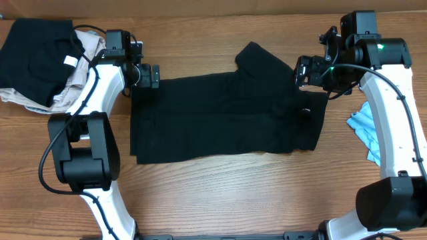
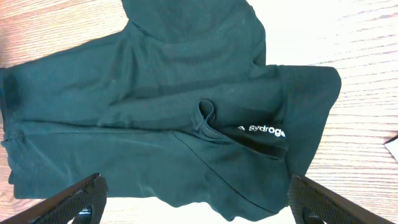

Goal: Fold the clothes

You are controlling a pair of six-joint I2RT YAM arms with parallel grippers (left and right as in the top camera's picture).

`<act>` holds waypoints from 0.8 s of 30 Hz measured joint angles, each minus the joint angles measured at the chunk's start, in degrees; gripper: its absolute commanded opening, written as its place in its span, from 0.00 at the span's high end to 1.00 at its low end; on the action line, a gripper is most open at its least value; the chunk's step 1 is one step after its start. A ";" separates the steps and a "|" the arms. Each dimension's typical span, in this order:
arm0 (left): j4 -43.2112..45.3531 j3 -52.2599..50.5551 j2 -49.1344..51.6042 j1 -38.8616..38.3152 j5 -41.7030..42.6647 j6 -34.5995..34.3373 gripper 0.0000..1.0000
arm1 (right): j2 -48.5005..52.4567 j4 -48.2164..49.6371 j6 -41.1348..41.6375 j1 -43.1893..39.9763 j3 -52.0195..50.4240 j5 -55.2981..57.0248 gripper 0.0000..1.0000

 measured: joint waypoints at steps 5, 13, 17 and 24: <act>0.02 0.00 0.00 0.00 0.00 0.00 0.00 | 0.00 0.44 -0.04 0.00 0.00 0.00 0.03; 0.04 0.00 0.00 0.00 0.00 0.02 0.00 | 0.00 1.25 -0.02 0.00 0.00 -0.02 0.03; 0.07 0.00 0.00 0.00 0.00 0.50 0.00 | 0.00 3.13 -0.02 0.00 0.00 -0.02 0.02; 0.07 0.00 0.02 0.00 -0.02 2.23 0.00 | 0.00 7.30 -0.02 0.00 0.00 0.00 0.02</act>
